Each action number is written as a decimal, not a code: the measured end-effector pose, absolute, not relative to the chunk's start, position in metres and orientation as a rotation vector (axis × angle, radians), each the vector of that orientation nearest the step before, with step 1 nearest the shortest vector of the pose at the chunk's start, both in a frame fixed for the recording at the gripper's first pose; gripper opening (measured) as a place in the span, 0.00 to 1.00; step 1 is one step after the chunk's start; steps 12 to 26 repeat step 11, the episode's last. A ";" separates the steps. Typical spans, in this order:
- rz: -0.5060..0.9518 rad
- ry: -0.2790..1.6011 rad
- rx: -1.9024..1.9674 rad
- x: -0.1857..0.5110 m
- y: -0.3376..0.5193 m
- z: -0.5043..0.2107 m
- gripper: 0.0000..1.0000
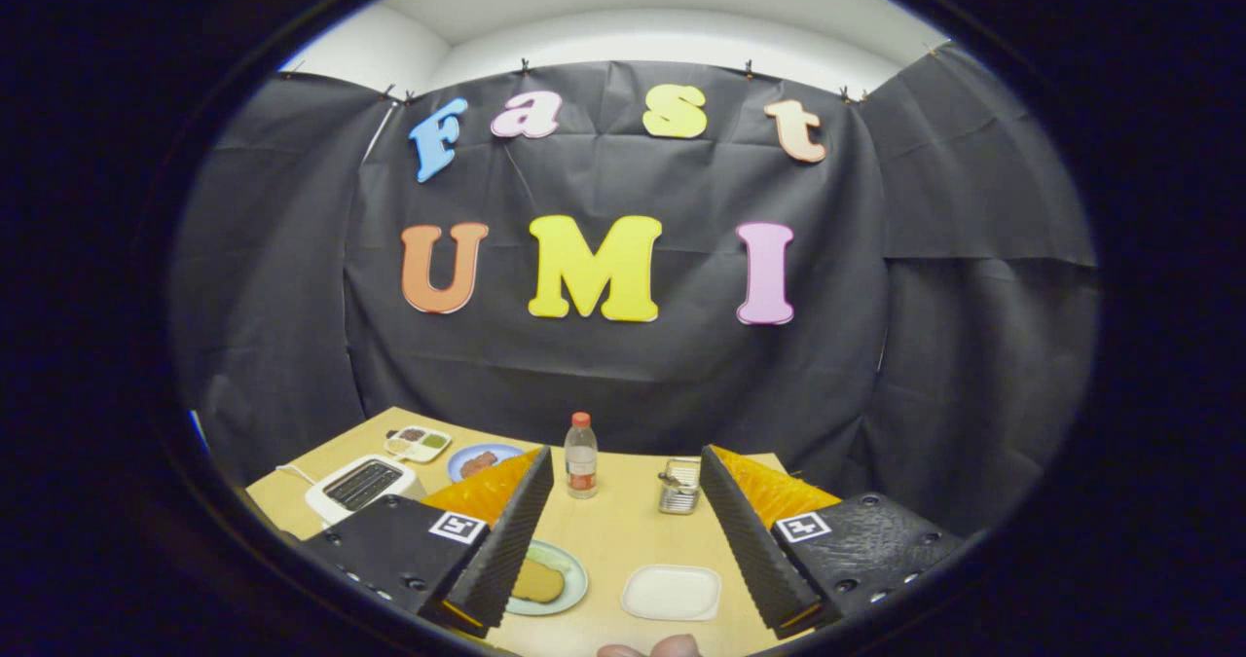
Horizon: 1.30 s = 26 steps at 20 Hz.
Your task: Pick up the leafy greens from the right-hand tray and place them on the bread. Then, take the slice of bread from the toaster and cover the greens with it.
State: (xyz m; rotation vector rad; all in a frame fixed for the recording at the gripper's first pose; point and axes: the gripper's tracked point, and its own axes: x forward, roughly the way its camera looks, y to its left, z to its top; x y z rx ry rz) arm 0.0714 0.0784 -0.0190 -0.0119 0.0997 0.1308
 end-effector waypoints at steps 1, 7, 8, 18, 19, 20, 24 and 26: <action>0.126 0.074 -0.010 0.063 0.072 -0.007 0.92; 0.096 -0.018 0.035 0.007 0.043 0.030 0.95; 0.086 -0.026 0.043 -0.002 0.038 0.032 0.95; 0.056 -0.026 0.061 -0.026 0.027 0.028 0.95; 0.056 -0.026 0.061 -0.026 0.027 0.028 0.95; 0.056 -0.026 0.061 -0.026 0.027 0.028 0.95; 0.056 -0.026 0.061 -0.026 0.027 0.028 0.95; 0.056 -0.026 0.061 -0.026 0.027 0.028 0.95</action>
